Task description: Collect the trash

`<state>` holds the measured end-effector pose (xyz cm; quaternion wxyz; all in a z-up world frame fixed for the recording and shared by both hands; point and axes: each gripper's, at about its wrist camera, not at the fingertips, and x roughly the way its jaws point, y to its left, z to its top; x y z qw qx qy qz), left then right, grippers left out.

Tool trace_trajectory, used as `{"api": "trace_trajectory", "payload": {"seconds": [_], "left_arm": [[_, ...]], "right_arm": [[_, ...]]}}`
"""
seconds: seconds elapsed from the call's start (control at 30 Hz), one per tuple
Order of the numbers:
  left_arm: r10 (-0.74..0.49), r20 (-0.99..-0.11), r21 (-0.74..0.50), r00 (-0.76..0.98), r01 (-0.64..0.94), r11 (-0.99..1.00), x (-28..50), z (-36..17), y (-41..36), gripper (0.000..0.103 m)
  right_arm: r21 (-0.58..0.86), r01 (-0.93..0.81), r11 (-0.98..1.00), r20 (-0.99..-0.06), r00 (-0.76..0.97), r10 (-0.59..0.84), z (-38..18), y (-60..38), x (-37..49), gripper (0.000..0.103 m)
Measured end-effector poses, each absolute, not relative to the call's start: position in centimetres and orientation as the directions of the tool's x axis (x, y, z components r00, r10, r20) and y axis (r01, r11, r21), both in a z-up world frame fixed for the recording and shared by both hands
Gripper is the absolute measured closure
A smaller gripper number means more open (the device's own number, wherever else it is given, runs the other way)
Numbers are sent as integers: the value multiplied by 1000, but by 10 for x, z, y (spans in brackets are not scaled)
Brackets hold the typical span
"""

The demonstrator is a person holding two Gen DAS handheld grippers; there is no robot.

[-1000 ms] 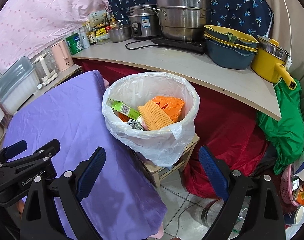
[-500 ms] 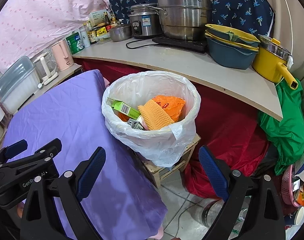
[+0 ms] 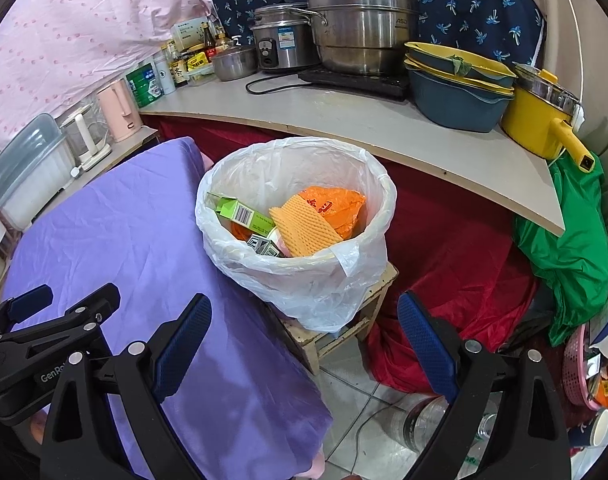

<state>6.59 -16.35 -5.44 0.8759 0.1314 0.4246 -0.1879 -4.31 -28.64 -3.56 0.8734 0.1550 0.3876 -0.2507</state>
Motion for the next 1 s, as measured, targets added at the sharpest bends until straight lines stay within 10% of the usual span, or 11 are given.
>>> {"api": "trace_trajectory", "payload": {"seconds": [1.0], "left_arm": [[-214,-793,71,570,435,898,66,-56,-158,15]], "right_arm": [[76,554,829,-754,576,-316,-36,-282,-40,13]]}}
